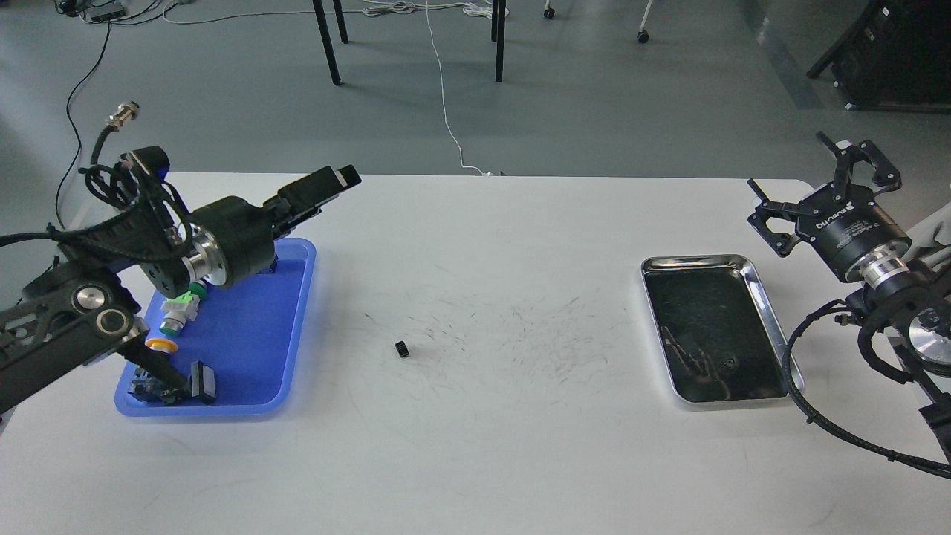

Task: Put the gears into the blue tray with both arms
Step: 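Lower the left gripper onto the black gear and grasp it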

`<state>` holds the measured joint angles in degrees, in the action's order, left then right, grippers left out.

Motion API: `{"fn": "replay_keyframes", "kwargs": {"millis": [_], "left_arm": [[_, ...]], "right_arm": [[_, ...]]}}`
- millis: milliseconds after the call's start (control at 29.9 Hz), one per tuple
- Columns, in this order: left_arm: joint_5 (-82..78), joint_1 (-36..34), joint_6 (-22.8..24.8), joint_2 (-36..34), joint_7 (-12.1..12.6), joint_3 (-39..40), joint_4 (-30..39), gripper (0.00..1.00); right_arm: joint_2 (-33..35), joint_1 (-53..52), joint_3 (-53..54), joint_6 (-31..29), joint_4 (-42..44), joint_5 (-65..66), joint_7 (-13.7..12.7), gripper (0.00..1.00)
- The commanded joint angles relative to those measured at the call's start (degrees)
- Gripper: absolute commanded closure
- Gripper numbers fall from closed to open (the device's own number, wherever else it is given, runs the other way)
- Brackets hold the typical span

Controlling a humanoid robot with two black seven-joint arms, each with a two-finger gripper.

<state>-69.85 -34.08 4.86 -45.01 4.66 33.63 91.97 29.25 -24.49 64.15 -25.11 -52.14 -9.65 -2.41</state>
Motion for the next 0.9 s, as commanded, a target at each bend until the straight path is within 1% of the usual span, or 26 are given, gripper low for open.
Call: {"fn": "replay_keyframes", "kwargs": {"millis": [0,67,167,234,368,569,770,870], "left_arm": [[-18.08,0.16,-0.02,1.68,-1.05,-6.19,-0.56,0.02],[-25.83,0.42,-0.29,2.03,-2.20,-9.44,-0.91,0.02],[-36.47,0.60,-0.73,3.96,-2.38,-13.75,-2.14,0.02],[-42.10,1.12,-0.99,5.98,-2.29,-14.99,-3.72,0.02],[-50.02,4.20,-0.99,9.23,-2.38,-15.00,-6.18,0.03],[-54.95,6.22,-1.08,12.40,-2.20,-15.08,-9.70,0.04],[-55.15,6.31,-2.22,15.30,-2.11,-15.08,-12.95,0.06],[-55.15,6.49,-2.22,16.09,-1.94,-15.17,-13.48,0.12]], "right_arm": [[0.02,0.06,-0.25,-0.20,0.02,0.07,0.03,0.06],[0.02,0.06,-0.52,-0.11,0.11,0.16,0.03,0.06],[-0.07,0.06,-1.83,0.15,0.29,0.34,0.03,0.06],[-0.16,0.06,-2.80,0.15,0.29,0.34,0.03,0.06],[-0.25,0.15,-3.42,0.24,0.29,0.43,0.03,0.06],[0.02,0.06,-3.51,0.15,0.38,0.69,0.03,0.06],[0.02,0.06,-3.51,0.15,0.46,0.78,0.12,0.06],[0.10,0.06,-4.21,0.24,0.55,0.87,0.12,0.06]]}}
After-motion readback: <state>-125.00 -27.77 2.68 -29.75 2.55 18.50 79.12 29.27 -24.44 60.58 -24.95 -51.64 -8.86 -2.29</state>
